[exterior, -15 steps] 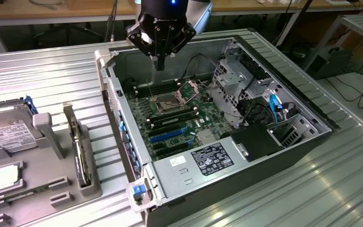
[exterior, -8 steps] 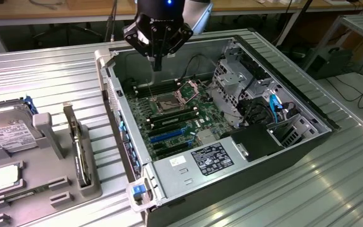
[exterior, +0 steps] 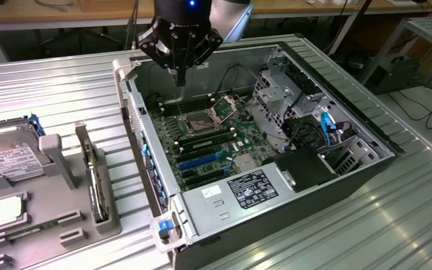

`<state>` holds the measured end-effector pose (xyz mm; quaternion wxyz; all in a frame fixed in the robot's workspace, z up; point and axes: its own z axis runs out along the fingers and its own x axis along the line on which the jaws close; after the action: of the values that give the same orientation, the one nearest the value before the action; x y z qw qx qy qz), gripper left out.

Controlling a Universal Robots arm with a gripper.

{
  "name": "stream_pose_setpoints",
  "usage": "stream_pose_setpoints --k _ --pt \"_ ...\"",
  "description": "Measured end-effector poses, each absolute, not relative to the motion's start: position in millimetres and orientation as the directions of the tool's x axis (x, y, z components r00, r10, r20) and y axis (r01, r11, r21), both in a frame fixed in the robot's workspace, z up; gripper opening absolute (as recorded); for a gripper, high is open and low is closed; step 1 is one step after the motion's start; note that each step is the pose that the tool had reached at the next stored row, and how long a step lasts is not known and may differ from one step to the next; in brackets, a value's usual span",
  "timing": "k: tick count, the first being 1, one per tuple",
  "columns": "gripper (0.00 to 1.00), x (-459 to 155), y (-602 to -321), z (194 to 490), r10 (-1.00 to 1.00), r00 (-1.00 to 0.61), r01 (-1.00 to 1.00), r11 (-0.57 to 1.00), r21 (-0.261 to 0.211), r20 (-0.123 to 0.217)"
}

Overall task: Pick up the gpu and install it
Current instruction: 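Reach for the gpu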

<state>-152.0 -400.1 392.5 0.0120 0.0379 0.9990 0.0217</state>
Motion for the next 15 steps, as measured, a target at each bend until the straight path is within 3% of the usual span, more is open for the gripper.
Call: stream_pose_setpoints --k 15 --pt "0.11 -172 -402 392 0.076 -0.997 0.075 0.996 0.044 -0.019"
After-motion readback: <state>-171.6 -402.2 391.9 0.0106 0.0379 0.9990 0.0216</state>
